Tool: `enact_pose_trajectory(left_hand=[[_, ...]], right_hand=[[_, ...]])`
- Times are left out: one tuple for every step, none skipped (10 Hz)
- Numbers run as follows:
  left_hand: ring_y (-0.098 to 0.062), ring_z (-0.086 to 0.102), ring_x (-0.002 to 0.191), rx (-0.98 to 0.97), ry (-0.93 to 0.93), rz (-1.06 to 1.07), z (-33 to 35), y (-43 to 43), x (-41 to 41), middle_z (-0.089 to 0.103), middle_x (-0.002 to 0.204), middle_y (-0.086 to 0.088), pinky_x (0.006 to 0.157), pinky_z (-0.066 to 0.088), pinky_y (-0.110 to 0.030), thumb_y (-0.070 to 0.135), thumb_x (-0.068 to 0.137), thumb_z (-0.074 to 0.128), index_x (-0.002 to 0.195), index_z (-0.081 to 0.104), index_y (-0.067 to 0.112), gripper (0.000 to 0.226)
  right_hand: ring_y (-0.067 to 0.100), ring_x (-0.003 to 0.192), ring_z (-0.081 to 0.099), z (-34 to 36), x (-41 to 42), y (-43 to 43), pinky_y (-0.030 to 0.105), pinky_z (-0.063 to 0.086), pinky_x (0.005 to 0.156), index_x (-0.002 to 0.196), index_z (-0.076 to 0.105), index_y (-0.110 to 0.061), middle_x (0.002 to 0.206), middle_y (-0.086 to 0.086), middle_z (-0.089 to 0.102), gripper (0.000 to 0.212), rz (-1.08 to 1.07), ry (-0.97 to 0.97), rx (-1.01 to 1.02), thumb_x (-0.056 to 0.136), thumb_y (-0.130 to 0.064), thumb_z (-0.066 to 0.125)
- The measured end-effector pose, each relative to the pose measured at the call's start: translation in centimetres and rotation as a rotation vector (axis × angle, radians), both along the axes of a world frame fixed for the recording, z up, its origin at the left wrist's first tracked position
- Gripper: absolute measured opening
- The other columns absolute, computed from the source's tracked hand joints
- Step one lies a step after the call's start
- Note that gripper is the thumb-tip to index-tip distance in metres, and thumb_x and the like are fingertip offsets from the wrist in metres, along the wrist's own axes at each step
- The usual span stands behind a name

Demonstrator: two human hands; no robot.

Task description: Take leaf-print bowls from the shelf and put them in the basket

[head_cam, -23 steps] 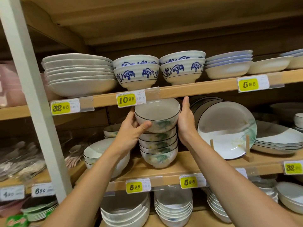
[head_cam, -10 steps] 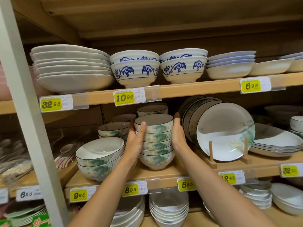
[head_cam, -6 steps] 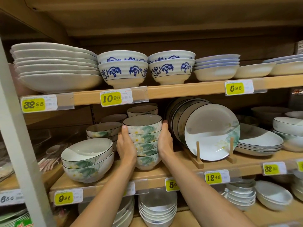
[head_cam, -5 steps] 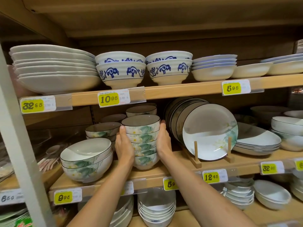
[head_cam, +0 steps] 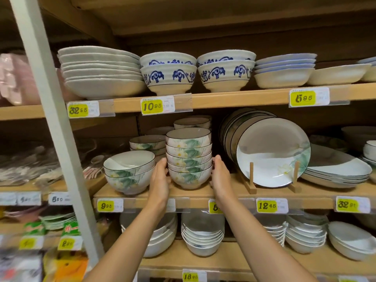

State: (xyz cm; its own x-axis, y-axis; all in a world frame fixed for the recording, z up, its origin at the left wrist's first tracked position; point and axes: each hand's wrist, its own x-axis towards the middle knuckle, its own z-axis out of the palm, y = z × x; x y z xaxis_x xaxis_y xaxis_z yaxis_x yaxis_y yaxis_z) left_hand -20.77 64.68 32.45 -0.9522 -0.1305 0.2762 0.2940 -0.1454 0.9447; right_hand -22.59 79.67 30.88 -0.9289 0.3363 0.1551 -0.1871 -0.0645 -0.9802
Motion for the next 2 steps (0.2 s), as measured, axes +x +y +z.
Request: enact_pose_trajectory(left_hand=[[0.01,0.062,0.088,0.001,-0.035,-0.086,0.2,-0.6,2.8,0.064,0.094,0.028,0.075,0.046,-0.021,0.043,0.103,0.032,0.101,0.056,0.036,0.025],[-0.003,0.059,0.105,0.009,-0.024,-0.129,0.9,-2.0,5.4,0.061,0.118,0.01,0.093,0.048,-0.035,0.042,0.102,0.033,0.109,0.059,0.031,0.029]], right_hand=[[0.016,0.124,0.053,0.2,2.9,-0.7,0.041,0.038,0.111,0.132,0.057,-0.021,0.132,-0.004,0.06,0.053,0.03,0.033,-0.01,0.101,-0.05,0.025],[0.013,0.114,0.056,1.3,6.4,-1.5,0.033,0.042,0.1,0.112,0.063,-0.025,0.118,-0.005,0.062,0.042,0.04,0.038,-0.003,0.103,-0.045,0.027]])
